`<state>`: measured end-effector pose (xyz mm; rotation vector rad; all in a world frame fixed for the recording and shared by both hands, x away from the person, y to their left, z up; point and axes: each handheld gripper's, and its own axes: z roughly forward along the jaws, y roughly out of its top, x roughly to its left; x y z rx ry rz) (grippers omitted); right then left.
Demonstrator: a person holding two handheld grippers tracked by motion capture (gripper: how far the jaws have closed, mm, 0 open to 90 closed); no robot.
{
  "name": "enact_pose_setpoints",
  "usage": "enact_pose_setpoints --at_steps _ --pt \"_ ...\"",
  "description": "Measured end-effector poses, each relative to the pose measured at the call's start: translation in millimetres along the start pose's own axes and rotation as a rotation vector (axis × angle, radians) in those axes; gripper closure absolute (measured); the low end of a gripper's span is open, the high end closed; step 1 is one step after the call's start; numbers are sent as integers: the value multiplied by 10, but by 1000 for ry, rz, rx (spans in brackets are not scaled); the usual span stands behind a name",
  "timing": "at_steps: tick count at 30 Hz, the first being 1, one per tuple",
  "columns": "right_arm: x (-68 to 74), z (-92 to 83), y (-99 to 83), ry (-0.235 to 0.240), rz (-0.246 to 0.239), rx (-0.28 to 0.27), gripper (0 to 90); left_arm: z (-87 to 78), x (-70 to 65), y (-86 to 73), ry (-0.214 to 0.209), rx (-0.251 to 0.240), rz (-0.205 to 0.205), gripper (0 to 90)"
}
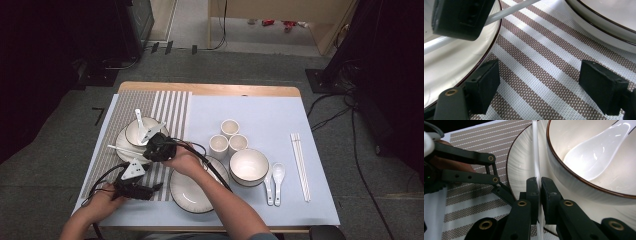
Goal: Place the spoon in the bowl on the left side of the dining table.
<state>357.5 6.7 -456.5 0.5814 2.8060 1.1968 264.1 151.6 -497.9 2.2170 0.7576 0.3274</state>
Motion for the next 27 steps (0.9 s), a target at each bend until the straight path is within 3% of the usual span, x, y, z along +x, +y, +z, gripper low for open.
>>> enact_pose_setpoints --at_steps 10,13,16,27 --pt "-16 45 3 -13 12 -7 837 0 -1 0 -1 0 -1 175" --pt "-27 36 2 7 29 -15 781 0 -1 0 -1 0 -2 175" --pt "-28 28 -4 10 30 -11 790 0 -1 0 -1 1 -1 175" --pt "9 -133 41 16 28 -41 807 2 -2 -1 -2 -1 -4 175"
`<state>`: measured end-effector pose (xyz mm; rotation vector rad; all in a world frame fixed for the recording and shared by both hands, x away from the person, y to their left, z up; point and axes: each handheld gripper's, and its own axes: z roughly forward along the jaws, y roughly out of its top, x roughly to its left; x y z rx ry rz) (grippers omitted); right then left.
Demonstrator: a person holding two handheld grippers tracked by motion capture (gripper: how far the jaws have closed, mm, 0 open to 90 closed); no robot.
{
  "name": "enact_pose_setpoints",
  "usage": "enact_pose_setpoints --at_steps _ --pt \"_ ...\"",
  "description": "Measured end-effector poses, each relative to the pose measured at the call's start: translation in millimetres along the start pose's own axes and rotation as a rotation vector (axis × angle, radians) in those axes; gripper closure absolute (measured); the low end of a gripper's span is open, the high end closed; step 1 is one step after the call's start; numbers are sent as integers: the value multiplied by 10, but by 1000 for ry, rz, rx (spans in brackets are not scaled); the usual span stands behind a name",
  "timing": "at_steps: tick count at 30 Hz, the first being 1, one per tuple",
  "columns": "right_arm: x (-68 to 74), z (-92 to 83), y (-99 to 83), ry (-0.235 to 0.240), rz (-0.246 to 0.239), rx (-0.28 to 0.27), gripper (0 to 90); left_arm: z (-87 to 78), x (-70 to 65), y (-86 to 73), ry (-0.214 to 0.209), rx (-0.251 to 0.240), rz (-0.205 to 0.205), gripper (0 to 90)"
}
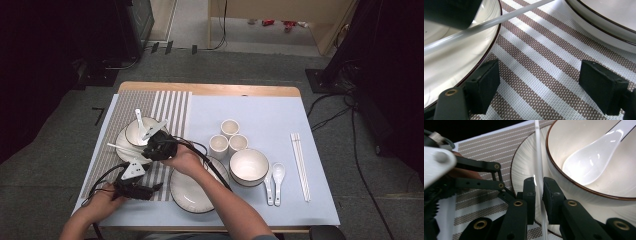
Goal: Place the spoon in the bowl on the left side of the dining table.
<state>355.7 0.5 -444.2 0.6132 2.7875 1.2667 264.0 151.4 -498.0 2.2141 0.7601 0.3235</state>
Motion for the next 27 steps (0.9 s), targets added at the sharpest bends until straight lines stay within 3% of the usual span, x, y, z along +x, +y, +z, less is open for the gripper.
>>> enact_pose_setpoints --at_steps 12,15,19,27 --pt "17 -206 53 -34 11 -30 816 -1 5 1 4 0 6 175" --pt "9 -251 61 -34 48 -22 816 0 3 1 3 -1 4 175" --pt "7 -336 49 -40 27 -62 811 -1 4 1 2 1 5 175" --pt "34 -465 48 -44 26 -54 720 0 2 1 0 -1 1 175"
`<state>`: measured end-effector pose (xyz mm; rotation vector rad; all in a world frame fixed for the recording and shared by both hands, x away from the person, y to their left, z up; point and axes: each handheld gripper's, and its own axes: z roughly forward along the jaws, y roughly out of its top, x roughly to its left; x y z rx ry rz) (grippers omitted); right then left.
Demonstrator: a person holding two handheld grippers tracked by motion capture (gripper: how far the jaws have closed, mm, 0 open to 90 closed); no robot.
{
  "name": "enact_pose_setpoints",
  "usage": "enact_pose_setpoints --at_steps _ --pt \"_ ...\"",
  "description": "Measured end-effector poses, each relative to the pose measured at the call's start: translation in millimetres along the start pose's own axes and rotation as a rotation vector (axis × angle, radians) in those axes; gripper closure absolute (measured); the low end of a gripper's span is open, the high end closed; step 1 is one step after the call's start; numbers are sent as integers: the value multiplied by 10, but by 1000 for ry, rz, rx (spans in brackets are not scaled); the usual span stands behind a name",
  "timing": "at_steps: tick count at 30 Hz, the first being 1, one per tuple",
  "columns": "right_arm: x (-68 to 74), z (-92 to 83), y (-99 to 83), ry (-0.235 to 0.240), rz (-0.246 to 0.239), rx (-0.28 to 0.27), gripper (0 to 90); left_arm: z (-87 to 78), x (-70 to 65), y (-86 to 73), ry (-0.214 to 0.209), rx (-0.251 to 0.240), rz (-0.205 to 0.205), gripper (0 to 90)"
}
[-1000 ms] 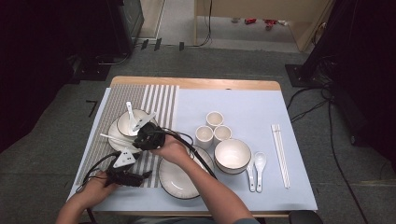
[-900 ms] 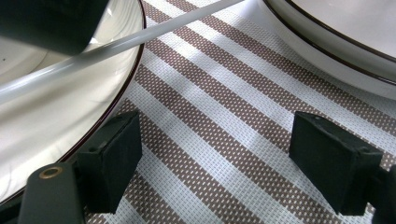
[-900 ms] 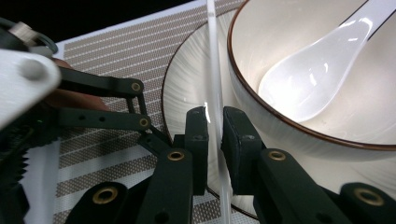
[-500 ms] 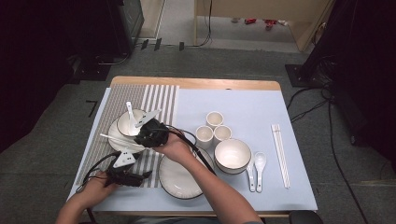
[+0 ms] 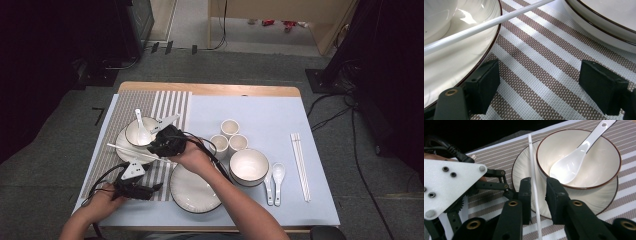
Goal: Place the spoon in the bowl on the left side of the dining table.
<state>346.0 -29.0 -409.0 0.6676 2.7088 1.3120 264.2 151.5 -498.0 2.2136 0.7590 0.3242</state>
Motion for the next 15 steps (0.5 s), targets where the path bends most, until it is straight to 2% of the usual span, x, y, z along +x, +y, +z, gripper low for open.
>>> enact_pose_setpoints --at_steps 5,15 --pt "-10 -65 -29 -28 -3 -1 586 1 -1 0 -1 -2 -2 175" --pt "-32 -186 -56 -33 37 0 463 0 0 0 0 -1 -1 175"
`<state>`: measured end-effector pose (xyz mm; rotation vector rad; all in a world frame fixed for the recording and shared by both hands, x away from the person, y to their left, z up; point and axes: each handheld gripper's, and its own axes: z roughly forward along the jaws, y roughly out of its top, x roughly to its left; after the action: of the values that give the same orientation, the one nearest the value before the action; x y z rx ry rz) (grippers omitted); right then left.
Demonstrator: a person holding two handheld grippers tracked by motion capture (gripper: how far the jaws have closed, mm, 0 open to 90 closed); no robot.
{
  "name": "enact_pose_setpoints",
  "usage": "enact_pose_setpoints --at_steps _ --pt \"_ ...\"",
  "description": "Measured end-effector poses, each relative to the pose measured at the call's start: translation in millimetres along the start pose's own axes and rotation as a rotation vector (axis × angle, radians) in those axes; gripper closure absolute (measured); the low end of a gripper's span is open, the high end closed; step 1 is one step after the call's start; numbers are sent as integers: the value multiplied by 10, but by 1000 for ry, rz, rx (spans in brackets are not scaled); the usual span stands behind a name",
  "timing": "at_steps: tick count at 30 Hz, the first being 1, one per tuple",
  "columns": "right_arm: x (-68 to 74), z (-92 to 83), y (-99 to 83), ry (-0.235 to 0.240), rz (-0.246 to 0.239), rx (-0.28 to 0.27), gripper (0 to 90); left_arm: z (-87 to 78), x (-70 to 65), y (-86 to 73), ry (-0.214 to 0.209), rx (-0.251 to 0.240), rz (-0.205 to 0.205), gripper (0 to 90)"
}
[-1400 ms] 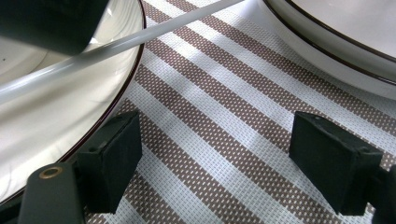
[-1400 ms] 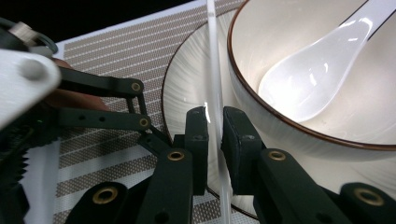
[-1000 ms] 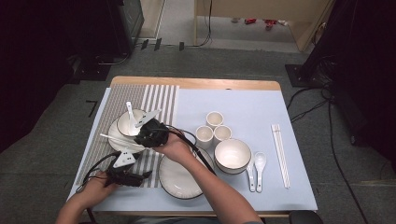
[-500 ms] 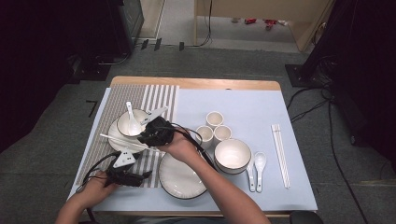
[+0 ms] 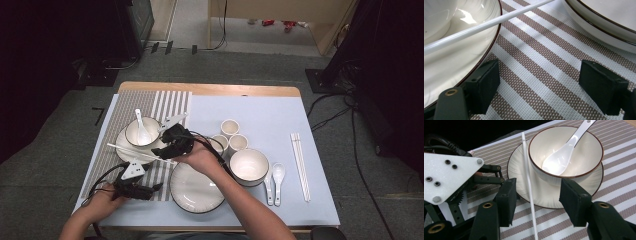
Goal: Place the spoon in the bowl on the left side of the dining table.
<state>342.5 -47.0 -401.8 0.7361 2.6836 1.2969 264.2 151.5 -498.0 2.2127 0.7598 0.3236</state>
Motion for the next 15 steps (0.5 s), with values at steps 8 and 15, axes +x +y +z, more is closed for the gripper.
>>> enact_pose_setpoints --at_steps 8,15 --pt "0 -102 -18 -7 11 -5 447 -2 2 0 -1 3 2 175" --pt "13 -189 -34 -10 -11 -9 448 0 0 0 0 0 0 175"
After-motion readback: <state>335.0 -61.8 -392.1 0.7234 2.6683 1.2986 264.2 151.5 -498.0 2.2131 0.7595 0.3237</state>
